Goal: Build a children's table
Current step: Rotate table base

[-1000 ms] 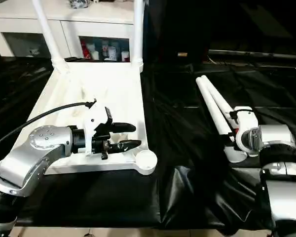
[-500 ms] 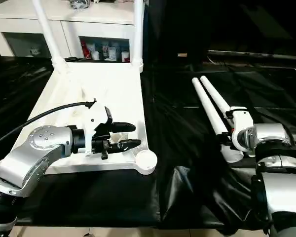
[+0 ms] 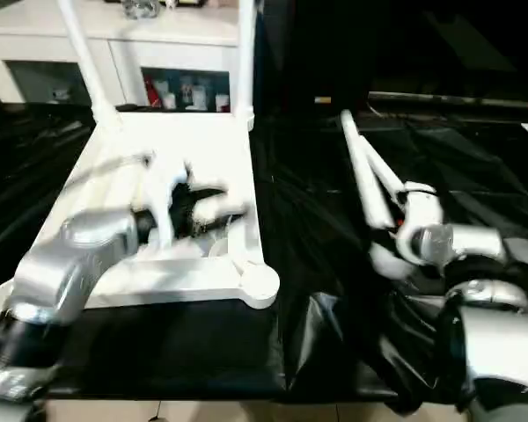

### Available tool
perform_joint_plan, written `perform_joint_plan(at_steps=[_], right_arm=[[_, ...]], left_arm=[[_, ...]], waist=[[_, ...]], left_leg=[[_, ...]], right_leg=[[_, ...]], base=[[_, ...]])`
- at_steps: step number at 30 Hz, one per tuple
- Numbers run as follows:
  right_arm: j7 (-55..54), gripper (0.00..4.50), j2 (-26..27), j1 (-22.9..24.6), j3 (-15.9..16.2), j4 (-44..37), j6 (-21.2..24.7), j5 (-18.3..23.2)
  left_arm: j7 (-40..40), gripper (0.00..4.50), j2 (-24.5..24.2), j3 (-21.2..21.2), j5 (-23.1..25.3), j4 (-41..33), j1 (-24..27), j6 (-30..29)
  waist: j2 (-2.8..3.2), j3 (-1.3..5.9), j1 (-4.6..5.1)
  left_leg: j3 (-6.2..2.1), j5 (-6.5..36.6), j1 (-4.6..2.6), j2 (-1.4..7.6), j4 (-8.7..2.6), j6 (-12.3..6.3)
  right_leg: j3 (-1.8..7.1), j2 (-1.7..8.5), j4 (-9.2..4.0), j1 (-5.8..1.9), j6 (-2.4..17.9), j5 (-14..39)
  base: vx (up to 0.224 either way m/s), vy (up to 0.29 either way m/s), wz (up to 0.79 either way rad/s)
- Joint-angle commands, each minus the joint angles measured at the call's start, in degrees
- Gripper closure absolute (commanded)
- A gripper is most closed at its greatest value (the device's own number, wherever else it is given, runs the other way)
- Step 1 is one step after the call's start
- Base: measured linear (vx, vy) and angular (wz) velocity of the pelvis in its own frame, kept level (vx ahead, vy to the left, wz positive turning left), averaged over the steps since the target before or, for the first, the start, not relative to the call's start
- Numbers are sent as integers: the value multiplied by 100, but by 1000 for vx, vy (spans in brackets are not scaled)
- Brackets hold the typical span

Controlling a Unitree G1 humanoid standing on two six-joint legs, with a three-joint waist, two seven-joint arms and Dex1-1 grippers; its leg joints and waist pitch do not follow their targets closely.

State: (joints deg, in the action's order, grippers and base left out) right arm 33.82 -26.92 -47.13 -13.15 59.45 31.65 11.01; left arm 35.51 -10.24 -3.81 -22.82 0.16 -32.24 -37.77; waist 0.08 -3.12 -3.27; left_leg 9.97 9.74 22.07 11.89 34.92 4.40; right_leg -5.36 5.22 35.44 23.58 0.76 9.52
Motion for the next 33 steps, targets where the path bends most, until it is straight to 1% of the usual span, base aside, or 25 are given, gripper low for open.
perform_joint_plan(at_steps=[1, 2, 3, 4, 5, 6, 7, 8, 9, 10, 11, 13, 14, 15, 17, 19, 20, 22, 24, 26, 27, 28, 30, 32, 33], right_arm=[[410, 257, 100, 77, -133, -648, -361, 326], [886, 257, 354, 372, -175, -1461, -580, 674], [969, 257, 407, 436, -172, -1636, -600, 741], [1158, 257, 550, 589, -122, -2074, -669, 899], [1308, 257, 655, 714, -23, -2446, -681, 1008], [1414, 257, 739, 811, 82, -2741, -679, 1083], [1500, 257, 820, 893, 171, -3006, -665, 1158], [1520, 257, 844, 921, 192, -3083, -660, 1177], [1598, 257, 938, 1018, 288, -3371, -631, 1252], [1633, 257, 999, 1071, 365, -3533, -592, 1288], [1661, 257, 1065, 1159, 543, -3748, -567, 1258], [1684, 257, 1106, 1250, 670, -3916, -578, 1208], [1719, 257, 1151, 1324, 803, -4027, -582, 1160], [1744, 257, 1185, 1395, 877, -4137, -570, 1135], [1668, 257, 1262, 1551, 1125, -4306, -598, 939], [1630, 257, 1288, 1576, 1183, -4324, -604, 889], [1467, 257, 1326, 1599, 1286, -4346, -585, 779], [1383, 257, 1348, 1601, 1334, -4357, -602, 728], [1111, 257, 1415, 1549, 1431, -4336, -569, 602], [1000, 257, 1414, 1536, 1578, -4358, -557, 449], [949, 257, 1407, 1548, 1740, -4401, -558, 300], [949, 257, 1407, 1548, 1740, -4401, -558, 300], [855, 257, 1443, 1555, 1784, -4420, -525, 237], [821, 257, 1452, 1548, 1787, -4413, -526, 222], [796, 257, 1458, 1541, 1785, -4405, -528, 217]], left_arm=[[-242, 67, 144, 186, -204, 120, -146, -209], [-553, 65, 397, 375, -306, 419, -347, -502], [-633, 57, 446, 415, -309, 499, -395, -571], [-795, 43, 585, 554, -355, 756, -533, -673], [-919, 31, 703, 686, -419, 966, -644, -690], [-1001, 26, 806, 812, -487, 1134, -744, -689], [-1043, 14, 892, 925, -585, 1253, -824, -693], [-1062, 6, 918, 961, -622, 1275, -846, -703], [-1133, 6, 1008, 1095, -770, 1346, -923, -731], [-1171, 1, 1055, 1165, -853, 1378, -962, -733], [-1219, 0, 1113, 1255, -970, 1407, -1005, -774], [-1253, 0, 1147, 1308, -1032, 1420, -1031, -806], [-1236, 0, 1199, 1390, -1171, 1378, -1043, -817], [-1228, 0, 1246, 1465, -1256, 1355, -1064, -840], [-1188, 0, 1398, 1745, -1640, 1223, -1134, -972], [-1196, 0, 1430, 1807, -1730, 1189, -1149, -1015], [-1235, 0, 1457, 1863, -1805, 1164, -1168, -1070], [-1269, 0, 1453, 1849, -1794, 1154, -1162, -1071], [-1429, 0, 1478, 1848, -1777, 1154, -1135, -1036], [-1540, 0, 1529, 1886, -1801, 1155, -1136, -1016], [-1657, 0, 1589, 1921, -1784, 1164, -1153, -972], [-1657, 0, 1589, 1921, -1784, 1164, -1153, -972], [-1811, 27, 1642, 1943, -1694, 1205, -1175, -923], [-1875, 34, 1660, 1958, -1668, 1221, -1175, -911], [-1917, 37, 1667, 1968, -1655, 1225, -1172, -904]], waist=[[-74, 442, -46], [-56, 441, -54], [-52, 466, -85], [-40, 473, -67], [-41, 482, -94], [-29, 488, -107], [-32, 477, -106], [-30, 486, -127], [-29, 487, -124], [-20, 483, -149], [-17, 471, -170], [-12, 468, -189], [-28, 456, -203], [-22, 450, -216], [-49, 435, -235], [-34, 428, -229], [-48, 425, -228], [-41, 410, -220], [-55, 406, -213], [-71, 407, -205], [-73, 406, -204], [-96, 405, -198], [-90, 407, -204], [-100, 412, -201], [-88, 416, -203]], left_leg=[[37, 1194, -51, 50, -321, -248], [48, 1095, -36, 35, -321, -337], [37, 1043, -63, 52, -305, -378], [10, 871, -11, 48, -325, -444], [20, 813, -58, 54, -310, -498], [5, 736, -52, 58, -319, -529], [12, 720, -42, 47, -322, -546], [1, 726, -60, 65, -328, -550], [-9, 710, -48, 71, -338, -548], [5, 743, -73, 73, -331, -531], [-2, 763, -65, 80, -348, -511], [0, 865, -82, 84, -356, -449], [1, 896, -75, 81, -365, -416], [5, 936, -89, 86, -369, -398], [4, 1030, -84, 85, -384, -304], [-2, 1122, -86, 83, -395, -255], [-8, 1122, -85, 80, -403, -237], [-13, 1184, -86, 79, -415, -201], [-14, 1247, -92, 76, -420, -173], [-17, 1196, -80, 73, -426, -151], [-16, 1182, -78, 75, -429, -148], [-15, 1167, -72, 77, -426, -145], [-15, 1117, -72, 79, -429, -149], [-15, 1050, -65, 79, -428, -170], [-13, 1011, -68, 80, -422, -185]], right_leg=[[207, 227, -472, -342, 1112, 1490], [208, 201, -471, -358, 1086, 1348], [213, 225, -448, -350, 1097, 1254], [196, 215, -411, -393, 1139, 1087], [206, 216, -429, -358, 1167, 992], [198, 214, -412, -380, 1222, 906], [200, 202, -430, -378, 1220, 888], [200, 223, -421, -382, 1250, 865], [193, 226, -418, -391, 1269, 864], [205, 228, -423, -372, 1308, 849], [205, 234, -429, -375, 1313, 873], [209, 243, -445, -365, 1293, 993], [209, 248, -456, -371, 1258, 1078], [214, 250, -471, -359, 1234, 1144], [213, 265, -497, -360, 1152, 1359], [215, 260, -506, -349, 1070, 1503], [214, 258, -516, -350, 994, 1581], [214, 263, -539, -342, 893, 1754], [219, 266, -554, -336, 822, 1864], [218, 266, -545, -344, 781, 1835], [219, 266, -551, -344, 771, 1838], [219, 262, -548, -343, 762, 1826], [228, 270, -547, -346, 730, 1777], [231, 265, -527, -351, 746, 1635], [235, 266, -516, -350, 780, 1541]], base=[[0, 0, 0], [0, 0, 0], [0, 0, 0], [0, 0, 0], [0, 0, 0], [0, 0, 0], [0, 0, 0], [0, 0, 0], [0, 0, 0], [0, 0, 0], [0, 0, 0], [0, 0, 0], [0, 0, 0], [0, 0, 0], [0, 0, 0], [0, 0, 0], [0, 0, 0], [0, 0, 0], [0, 0, 0], [0, 0, 0], [0, 0, 0], [0, 0, 0], [0, 0, 0], [0, 0, 0], [0, 0, 0]])
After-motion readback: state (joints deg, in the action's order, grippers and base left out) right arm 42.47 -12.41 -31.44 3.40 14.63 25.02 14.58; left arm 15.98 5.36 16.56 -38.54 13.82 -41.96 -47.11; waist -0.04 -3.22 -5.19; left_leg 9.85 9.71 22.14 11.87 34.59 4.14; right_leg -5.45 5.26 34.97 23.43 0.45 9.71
